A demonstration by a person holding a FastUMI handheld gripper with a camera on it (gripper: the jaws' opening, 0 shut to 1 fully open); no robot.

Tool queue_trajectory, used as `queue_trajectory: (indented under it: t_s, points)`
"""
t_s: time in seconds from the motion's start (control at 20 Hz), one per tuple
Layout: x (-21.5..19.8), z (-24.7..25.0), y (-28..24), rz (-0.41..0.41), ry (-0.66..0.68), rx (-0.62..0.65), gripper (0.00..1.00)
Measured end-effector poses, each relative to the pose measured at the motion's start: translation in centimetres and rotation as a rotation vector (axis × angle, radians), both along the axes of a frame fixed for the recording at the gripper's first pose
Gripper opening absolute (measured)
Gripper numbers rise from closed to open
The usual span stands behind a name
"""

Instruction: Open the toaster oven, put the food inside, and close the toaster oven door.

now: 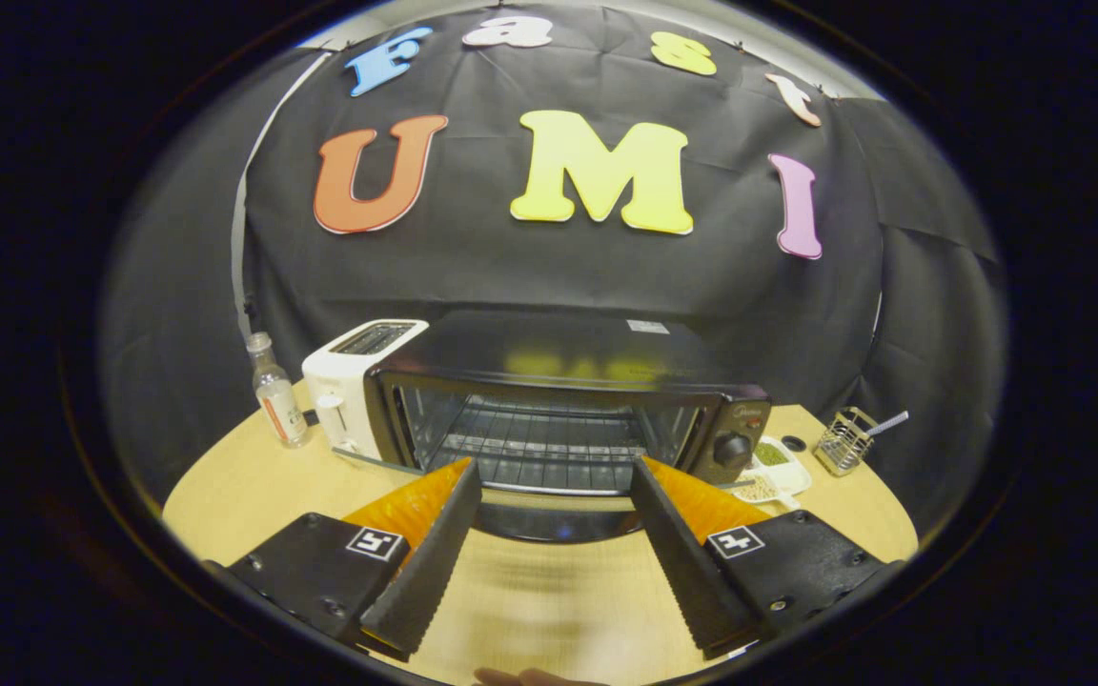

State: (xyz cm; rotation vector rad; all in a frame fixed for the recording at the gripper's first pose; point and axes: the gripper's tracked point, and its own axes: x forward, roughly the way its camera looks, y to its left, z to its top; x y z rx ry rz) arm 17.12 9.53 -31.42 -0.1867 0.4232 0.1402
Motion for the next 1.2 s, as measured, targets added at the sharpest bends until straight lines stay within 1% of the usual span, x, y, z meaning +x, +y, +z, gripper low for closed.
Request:
queue_trajectory:
  t_s: [0.5, 0.65, 1.0, 1.1, 1.2]
  points:
    - [-5.1, -4.8, -1.3, -0.003, 0.014, -0.031, 1.00]
    - [-6.4, -6.9, -1.8, -0.015, 0.055, -0.032, 1.00]
    - [-8.2, -12.5, -2.7, -0.056, 0.216, 0.014, 1.00]
    - [-8.1, -12.2, -2.6, -0.060, 0.198, 0.039, 1.00]
    - [-8.3, -12.1, -2.6, -0.046, 0.205, 0.031, 1.00]
